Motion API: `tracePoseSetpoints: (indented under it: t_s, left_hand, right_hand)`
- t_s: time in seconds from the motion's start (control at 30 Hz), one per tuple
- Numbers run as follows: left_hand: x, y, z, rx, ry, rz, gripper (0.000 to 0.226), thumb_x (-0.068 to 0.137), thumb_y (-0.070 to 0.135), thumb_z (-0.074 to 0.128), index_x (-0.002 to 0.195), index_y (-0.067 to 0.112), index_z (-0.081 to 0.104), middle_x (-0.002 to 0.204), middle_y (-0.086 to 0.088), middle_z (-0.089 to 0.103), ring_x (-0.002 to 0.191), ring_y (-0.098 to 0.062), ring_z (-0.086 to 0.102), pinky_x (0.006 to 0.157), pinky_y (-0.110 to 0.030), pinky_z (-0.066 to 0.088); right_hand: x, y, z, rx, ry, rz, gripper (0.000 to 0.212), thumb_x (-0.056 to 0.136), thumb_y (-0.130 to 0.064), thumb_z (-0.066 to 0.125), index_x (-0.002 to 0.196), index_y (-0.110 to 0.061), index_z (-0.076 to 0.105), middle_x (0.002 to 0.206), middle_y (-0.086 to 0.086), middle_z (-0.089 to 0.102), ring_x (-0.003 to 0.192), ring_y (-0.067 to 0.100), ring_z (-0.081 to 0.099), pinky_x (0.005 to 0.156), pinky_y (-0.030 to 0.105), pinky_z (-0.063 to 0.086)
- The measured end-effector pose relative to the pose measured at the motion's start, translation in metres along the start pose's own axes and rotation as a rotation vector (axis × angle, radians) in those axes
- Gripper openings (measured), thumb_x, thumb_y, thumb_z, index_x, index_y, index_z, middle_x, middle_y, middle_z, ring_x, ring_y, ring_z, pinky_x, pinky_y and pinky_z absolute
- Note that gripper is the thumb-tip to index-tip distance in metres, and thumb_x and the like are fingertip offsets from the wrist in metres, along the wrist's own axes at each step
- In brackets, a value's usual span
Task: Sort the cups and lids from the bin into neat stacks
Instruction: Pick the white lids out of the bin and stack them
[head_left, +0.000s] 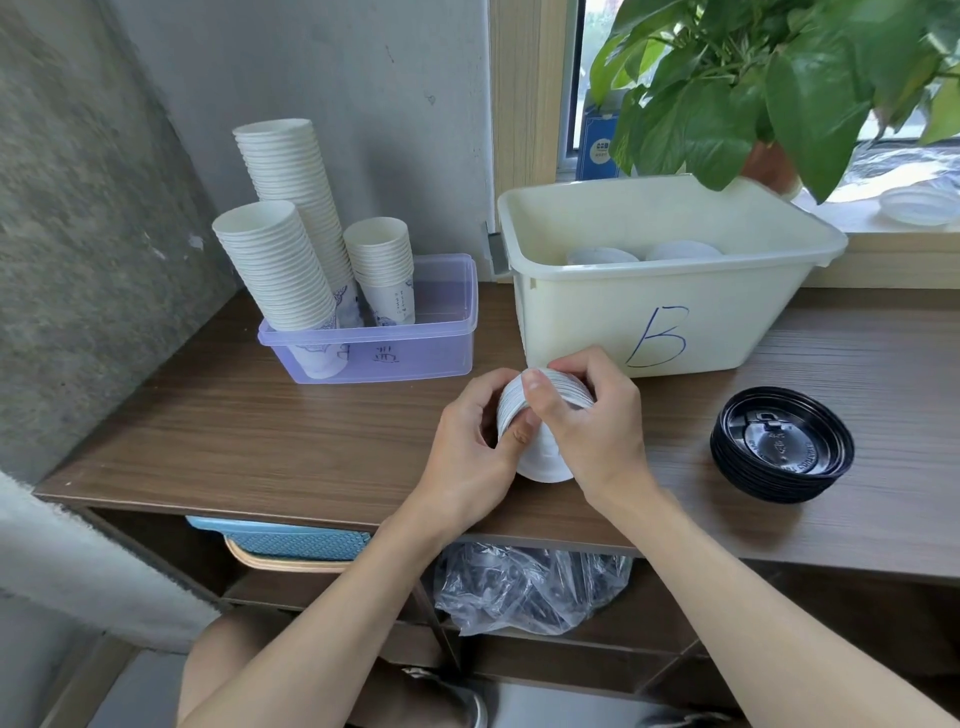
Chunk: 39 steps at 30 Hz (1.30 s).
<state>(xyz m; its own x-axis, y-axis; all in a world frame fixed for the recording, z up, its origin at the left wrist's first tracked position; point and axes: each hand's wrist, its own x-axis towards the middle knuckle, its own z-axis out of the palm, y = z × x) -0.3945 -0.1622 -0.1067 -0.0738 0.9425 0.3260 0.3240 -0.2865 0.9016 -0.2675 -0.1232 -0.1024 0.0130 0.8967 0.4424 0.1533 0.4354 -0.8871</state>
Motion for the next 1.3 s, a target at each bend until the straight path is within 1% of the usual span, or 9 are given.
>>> tracePoseSetpoints:
  t_s: [0.2, 0.3, 0.43, 0.53, 0.67, 0.87, 0.97, 1.17, 1.3]
  left_hand:
    - [0.0005, 0.0008, 0.0015, -0.006, -0.062, -0.061, 0.048, 0.090, 0.037, 0.069, 0.132, 0.020, 0.054, 0.122, 0.008, 0.067, 0.114, -0.006, 0.063, 0.097, -0.027, 0.049]
    - [0.0015, 0.0007, 0.0027, -0.067, -0.074, -0.124, 0.040, 0.088, 0.024, 0.076, 0.119, 0.031, 0.052, 0.117, 0.007, 0.068, 0.109, -0.003, 0.065, 0.094, -0.026, 0.050]
    - [0.0031, -0.0024, 0.0003, -0.013, -0.033, -0.068, 0.046, 0.084, 0.031, 0.072, 0.127, 0.027, 0.057, 0.119, 0.003, 0.066, 0.113, -0.016, 0.062, 0.099, -0.042, 0.051]
    - [0.0011, -0.0041, 0.0009, 0.003, -0.019, -0.054, 0.055, 0.083, 0.032, 0.070, 0.135, 0.032, 0.051, 0.133, 0.004, 0.060, 0.125, -0.013, 0.056, 0.108, -0.044, 0.045]
    - [0.0003, -0.0015, 0.0012, -0.028, -0.080, -0.133, 0.086, 0.074, 0.052, 0.075, 0.145, 0.020, 0.041, 0.135, 0.012, 0.057, 0.126, -0.003, 0.055, 0.109, -0.035, 0.046]
    - [0.0010, -0.0018, -0.0002, -0.055, -0.034, -0.102, 0.054, 0.083, 0.026, 0.080, 0.131, 0.014, 0.059, 0.116, 0.002, 0.071, 0.108, -0.012, 0.067, 0.095, -0.035, 0.054]
    - [0.0018, -0.0016, -0.0010, -0.078, -0.021, -0.102, 0.044, 0.083, 0.016, 0.080, 0.124, 0.013, 0.063, 0.109, -0.001, 0.073, 0.102, -0.015, 0.070, 0.091, -0.032, 0.055]
    - [0.0005, 0.0001, -0.0008, -0.112, -0.037, -0.095, 0.042, 0.081, 0.007, 0.081, 0.119, 0.008, 0.064, 0.106, -0.005, 0.074, 0.098, -0.016, 0.071, 0.085, -0.024, 0.055]
    - [0.0011, 0.0007, 0.0005, -0.116, -0.037, -0.094, 0.045, 0.081, 0.014, 0.082, 0.121, 0.014, 0.062, 0.110, 0.000, 0.073, 0.103, -0.014, 0.069, 0.091, -0.030, 0.055]
  right_hand:
    - [0.0017, -0.0030, 0.0004, 0.086, 0.110, 0.033, 0.037, 0.069, -0.054, 0.064, 0.079, -0.019, 0.060, 0.072, -0.010, 0.061, 0.069, -0.002, 0.056, 0.066, 0.012, 0.043]
    - [0.0044, -0.0038, -0.0005, 0.174, 0.160, 0.087, 0.034, 0.068, -0.055, 0.062, 0.079, -0.023, 0.061, 0.075, -0.009, 0.063, 0.073, -0.002, 0.058, 0.069, 0.014, 0.044]
    - [0.0030, -0.0016, 0.0016, 0.145, 0.030, 0.067, 0.042, 0.071, -0.052, 0.065, 0.096, -0.018, 0.067, 0.094, -0.005, 0.070, 0.092, 0.008, 0.064, 0.083, 0.024, 0.050]
    - [0.0012, -0.0023, 0.0028, 0.076, -0.053, 0.031, 0.050, 0.071, -0.054, 0.063, 0.104, -0.017, 0.069, 0.100, -0.008, 0.070, 0.095, 0.001, 0.063, 0.085, 0.016, 0.047]
    - [0.0017, -0.0030, 0.0008, 0.064, 0.036, 0.048, 0.050, 0.071, -0.057, 0.059, 0.100, -0.017, 0.071, 0.096, -0.007, 0.070, 0.090, -0.005, 0.062, 0.079, 0.009, 0.043]
    - [0.0052, -0.0014, 0.0015, 0.119, 0.032, 0.139, 0.050, 0.068, -0.058, 0.059, 0.097, -0.020, 0.072, 0.098, -0.008, 0.071, 0.094, -0.003, 0.063, 0.085, 0.015, 0.046]
    - [0.0061, 0.0000, 0.0017, 0.096, 0.011, 0.150, 0.034, 0.070, -0.052, 0.061, 0.088, -0.025, 0.070, 0.088, -0.012, 0.071, 0.086, -0.003, 0.063, 0.081, 0.017, 0.048]
    - [0.0060, 0.0021, -0.0002, 0.091, 0.062, 0.086, 0.017, 0.067, -0.045, 0.055, 0.072, -0.031, 0.062, 0.071, -0.014, 0.065, 0.069, -0.006, 0.058, 0.066, 0.009, 0.042]
    - [0.0070, 0.0006, 0.0001, 0.117, 0.068, 0.072, 0.013, 0.070, -0.040, 0.056, 0.071, -0.028, 0.062, 0.069, -0.014, 0.063, 0.068, -0.007, 0.057, 0.065, 0.009, 0.041]
